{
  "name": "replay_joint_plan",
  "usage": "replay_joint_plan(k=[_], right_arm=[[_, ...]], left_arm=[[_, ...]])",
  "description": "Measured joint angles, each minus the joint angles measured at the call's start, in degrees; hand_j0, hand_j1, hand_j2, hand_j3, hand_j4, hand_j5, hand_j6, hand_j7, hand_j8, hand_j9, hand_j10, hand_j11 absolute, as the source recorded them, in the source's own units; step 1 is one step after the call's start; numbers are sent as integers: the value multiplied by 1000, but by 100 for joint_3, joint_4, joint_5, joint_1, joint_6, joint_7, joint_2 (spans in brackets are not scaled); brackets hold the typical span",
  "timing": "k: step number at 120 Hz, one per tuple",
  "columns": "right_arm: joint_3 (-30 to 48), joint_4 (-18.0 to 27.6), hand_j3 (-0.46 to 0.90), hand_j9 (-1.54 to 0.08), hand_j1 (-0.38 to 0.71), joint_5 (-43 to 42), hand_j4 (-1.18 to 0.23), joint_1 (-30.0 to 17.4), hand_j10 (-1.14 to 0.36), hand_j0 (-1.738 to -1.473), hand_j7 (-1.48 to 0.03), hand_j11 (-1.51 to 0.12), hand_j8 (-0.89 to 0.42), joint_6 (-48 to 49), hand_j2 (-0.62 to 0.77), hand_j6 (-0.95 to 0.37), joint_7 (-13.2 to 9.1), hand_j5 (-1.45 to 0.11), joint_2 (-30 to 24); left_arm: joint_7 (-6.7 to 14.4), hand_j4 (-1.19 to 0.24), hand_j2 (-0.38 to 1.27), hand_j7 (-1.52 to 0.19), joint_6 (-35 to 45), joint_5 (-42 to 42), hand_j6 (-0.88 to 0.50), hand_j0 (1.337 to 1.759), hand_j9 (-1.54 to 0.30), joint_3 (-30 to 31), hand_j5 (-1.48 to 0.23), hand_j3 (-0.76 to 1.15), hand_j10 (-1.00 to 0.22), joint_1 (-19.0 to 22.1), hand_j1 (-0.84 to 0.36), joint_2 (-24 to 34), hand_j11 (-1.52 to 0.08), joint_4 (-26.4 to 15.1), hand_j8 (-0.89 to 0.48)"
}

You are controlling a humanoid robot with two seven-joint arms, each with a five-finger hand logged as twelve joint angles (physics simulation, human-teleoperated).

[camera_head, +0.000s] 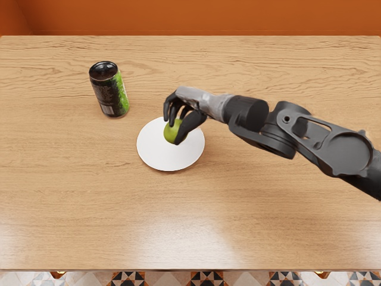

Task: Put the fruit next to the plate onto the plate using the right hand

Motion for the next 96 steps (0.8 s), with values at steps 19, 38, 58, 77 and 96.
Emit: replay_joint_plan(k=[19,38,58,77,96], right_arm=[[-225,-439,0,-1165,341,-60,-843,103,-443,-1656,-1133,-1151,-348,-4,562,-865,301,-1197,271],[-292,-589,0,-1150,333,-76,-830,146,-450,-1656,-1114,-1136,-360,-19,550,-855,490,-1174,339],[-303,-716,0,-988,298,-89,-726,157,-488,-1657,-965,-980,-401,-35,419,-742,536,-1001,395],[-299,-852,0,-793,249,-91,-594,156,-481,-1657,-782,-789,-425,-47,188,-602,542,-799,450],[-297,-942,0,-653,192,-60,-495,152,-443,-1658,-648,-651,-418,-53,43,-499,545,-656,469]], left_arm=[[0,-234,46,-304,0,-2,-234,1658,-303,1,-304,0,-234,0,69,0,-303,2,-234],[0,-234,46,-304,0,0,-234,1658,-304,1,-304,0,-234,0,69,0,-303,0,-234],[0,-234,46,-304,0,0,-234,1658,-304,0,-304,0,-234,0,69,0,-304,1,-234],[0,-234,47,-304,0,0,-234,1658,-304,-1,-304,0,-234,0,69,0,-304,1,-234],[0,-234,47,-304,0,0,-234,1658,-304,-2,-304,0,-234,0,69,0,-304,2,-234]])
